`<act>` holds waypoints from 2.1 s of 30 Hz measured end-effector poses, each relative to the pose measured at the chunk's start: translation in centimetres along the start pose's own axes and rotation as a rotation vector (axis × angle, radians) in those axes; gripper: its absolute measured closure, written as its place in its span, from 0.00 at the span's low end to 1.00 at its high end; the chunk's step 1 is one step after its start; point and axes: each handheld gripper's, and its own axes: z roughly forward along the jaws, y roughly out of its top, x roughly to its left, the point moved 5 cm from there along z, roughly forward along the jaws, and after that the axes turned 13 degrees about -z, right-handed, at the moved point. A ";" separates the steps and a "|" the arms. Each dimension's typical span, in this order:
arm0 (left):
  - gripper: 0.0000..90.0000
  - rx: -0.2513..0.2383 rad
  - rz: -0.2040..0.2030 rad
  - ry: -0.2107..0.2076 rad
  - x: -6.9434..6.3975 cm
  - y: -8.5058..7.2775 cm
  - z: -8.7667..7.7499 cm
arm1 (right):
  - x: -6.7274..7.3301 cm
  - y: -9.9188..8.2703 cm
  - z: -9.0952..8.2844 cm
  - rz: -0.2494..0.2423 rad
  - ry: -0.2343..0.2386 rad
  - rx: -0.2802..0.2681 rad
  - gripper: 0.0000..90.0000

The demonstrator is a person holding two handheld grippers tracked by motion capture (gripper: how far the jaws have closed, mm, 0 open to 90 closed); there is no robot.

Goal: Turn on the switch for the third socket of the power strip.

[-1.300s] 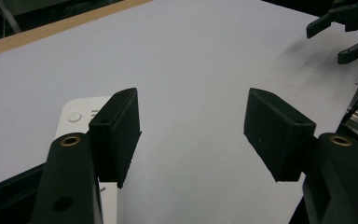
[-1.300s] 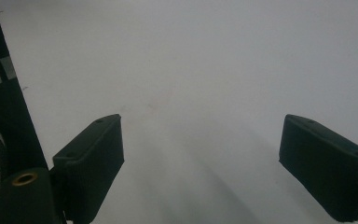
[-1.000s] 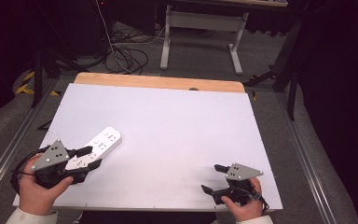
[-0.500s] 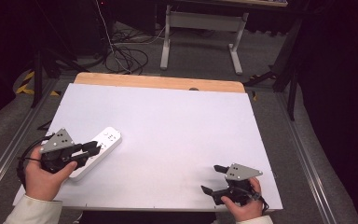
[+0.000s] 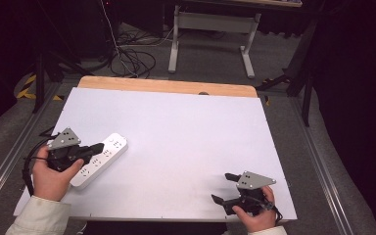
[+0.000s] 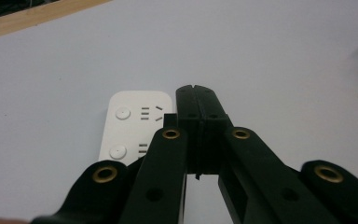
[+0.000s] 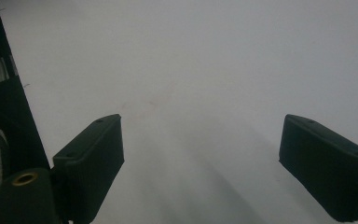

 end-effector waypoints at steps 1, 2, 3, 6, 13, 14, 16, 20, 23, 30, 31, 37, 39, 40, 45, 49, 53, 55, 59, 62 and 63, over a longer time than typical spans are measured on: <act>1.00 -0.001 -0.004 0.007 0.2 0.0 0.1 | 0.0 0.0 0.0 0.000 0.000 0.000 0.16; 1.00 -0.001 -0.004 0.014 0.4 0.0 0.2 | 0.0 0.0 0.0 0.000 0.000 0.000 0.16; 1.00 -0.006 -0.001 0.024 0.6 0.0 0.4 | 0.0 0.0 0.0 0.000 -0.001 0.000 0.16; 1.00 -0.011 0.007 0.040 1.3 0.0 0.8 | 0.0 0.0 0.0 -0.001 -0.001 -0.002 0.16; 0.99 -0.013 0.026 0.050 2.4 -0.2 1.4 | 0.0 0.0 0.0 0.001 0.002 0.000 0.16; 0.99 -0.009 0.025 0.057 2.6 -0.3 1.4 | 0.0 -0.1 0.0 0.000 0.001 0.002 0.16; 1.00 -0.006 0.022 0.061 2.8 -0.3 1.6 | 0.0 -0.1 0.1 0.000 0.002 0.001 0.16; 1.00 0.009 0.016 0.073 3.3 -0.4 2.0 | 0.0 -0.1 0.1 0.000 0.003 0.002 0.16; 1.00 0.019 0.000 0.073 3.7 -0.4 2.5 | 0.0 -0.1 0.1 0.000 0.003 0.005 0.16; 1.00 0.047 -0.041 0.075 4.6 -0.6 3.6 | 0.0 -0.2 0.1 0.003 0.004 0.010 0.16; 1.00 0.047 -0.041 0.075 4.6 -0.6 3.6 | 0.0 -0.2 0.2 0.003 0.005 0.010 0.16; 1.00 0.089 -0.078 0.087 5.3 -0.8 4.5 | -0.1 -0.2 0.1 0.004 0.006 0.007 0.16; 1.00 0.100 -0.083 0.088 5.4 -0.8 4.7 | -0.1 -0.3 0.1 0.003 0.007 0.009 0.16; 1.00 0.107 -0.089 0.087 5.4 -0.8 4.7 | -0.1 -0.3 0.2 0.003 0.008 0.010 0.16; 1.00 0.141 -0.093 0.094 5.5 -0.9 5.2 | -0.1 -0.2 0.1 0.001 0.008 0.008 0.16; 1.00 0.180 -0.082 0.102 5.6 -0.7 5.5 | 0.0 -0.2 0.1 0.001 0.009 0.007 0.16; 1.00 0.216 -0.075 0.114 5.5 -0.5 5.6 | -0.1 -0.2 0.1 0.001 0.009 0.007 0.16; 1.00 0.225 -0.082 0.112 5.6 -0.5 5.7 | -0.1 -0.2 0.1 0.001 0.011 0.006 0.16; 1.00 0.250 -0.087 0.121 5.9 -0.7 6.0 | 0.0 -0.2 0.1 0.001 0.009 0.003 0.16; 1.00 0.252 -0.091 0.119 5.9 -0.7 6.1 | 0.0 -0.2 0.1 0.001 0.011 0.002 0.16; 1.00 0.250 -0.087 0.121 5.9 -0.7 6.1 | 0.0 -0.2 0.1 0.000 0.010 0.003 0.16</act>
